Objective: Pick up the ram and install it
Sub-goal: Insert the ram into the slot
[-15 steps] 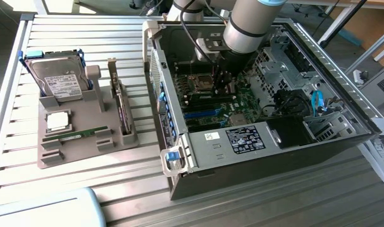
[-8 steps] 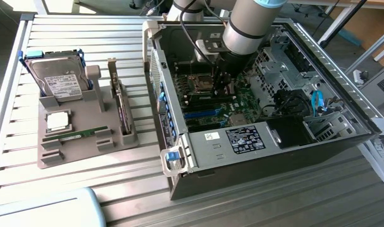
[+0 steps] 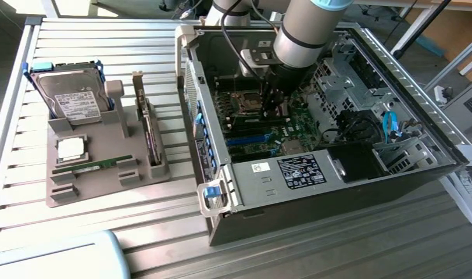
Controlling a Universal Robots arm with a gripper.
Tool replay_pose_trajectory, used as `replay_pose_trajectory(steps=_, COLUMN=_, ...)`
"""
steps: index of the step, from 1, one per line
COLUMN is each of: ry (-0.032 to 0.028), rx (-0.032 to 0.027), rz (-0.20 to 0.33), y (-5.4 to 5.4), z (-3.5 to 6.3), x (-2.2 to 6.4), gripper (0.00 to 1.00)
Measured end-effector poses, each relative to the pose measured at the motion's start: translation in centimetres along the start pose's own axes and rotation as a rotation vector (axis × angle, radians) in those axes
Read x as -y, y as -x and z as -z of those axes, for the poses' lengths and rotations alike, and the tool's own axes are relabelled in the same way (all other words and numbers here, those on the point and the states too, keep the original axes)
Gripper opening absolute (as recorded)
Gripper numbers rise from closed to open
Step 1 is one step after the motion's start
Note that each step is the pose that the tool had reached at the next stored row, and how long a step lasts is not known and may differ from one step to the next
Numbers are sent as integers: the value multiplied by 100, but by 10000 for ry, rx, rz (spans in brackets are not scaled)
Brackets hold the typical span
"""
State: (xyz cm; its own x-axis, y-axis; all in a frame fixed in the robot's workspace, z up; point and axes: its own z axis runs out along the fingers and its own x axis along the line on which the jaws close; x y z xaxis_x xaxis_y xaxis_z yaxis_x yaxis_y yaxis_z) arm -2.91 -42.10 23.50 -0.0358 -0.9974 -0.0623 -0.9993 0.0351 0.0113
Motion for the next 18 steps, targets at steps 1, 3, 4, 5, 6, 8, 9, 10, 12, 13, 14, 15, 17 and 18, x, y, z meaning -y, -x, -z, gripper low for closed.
replay_pose_trajectory(steps=1, ry=0, rx=-1, rz=0, y=0, z=-1, x=0, gripper=13)
replay_pose_trajectory(steps=3, ry=-1, rx=1, rz=0, y=0, z=-4, x=0, gripper=13)
replay_pose_trajectory(steps=4, ry=0, rx=0, rz=1, y=0, z=-5, x=0, gripper=13)
replay_pose_trajectory(steps=5, ry=-1, rx=0, rz=0, y=0, z=-6, x=0, gripper=13)
replay_pose_trajectory(steps=6, ry=0, rx=0, rz=0, y=0, z=-7, x=0, gripper=13)
replay_pose_trajectory(steps=8, ry=-1, rx=0, rz=0, y=-1, z=-8, x=0, gripper=13)
replay_pose_trajectory(steps=9, ry=0, rx=0, rz=0, y=-1, z=-9, x=0, gripper=13)
replay_pose_trajectory(steps=10, ry=0, rx=0, rz=0, y=-1, z=-10, x=0, gripper=13)
replay_pose_trajectory(steps=12, ry=0, rx=0, rz=23, y=-1, z=-11, x=0, gripper=13)
replay_pose_trajectory(steps=13, ry=2, rx=1, rz=39, y=-1, z=-12, x=0, gripper=13)
replay_pose_trajectory(steps=14, ry=2, rx=0, rz=55, y=-1, z=-13, x=0, gripper=13)
replay_pose_trajectory(steps=15, ry=4, rx=0, rz=86, y=-1, z=-13, x=0, gripper=13)
replay_pose_trajectory(steps=17, ry=8, rx=-2, rz=146, y=-1, z=-13, x=0, gripper=13)
replay_pose_trajectory(steps=18, ry=10, rx=-2, rz=178, y=-1, z=-14, x=0, gripper=13)
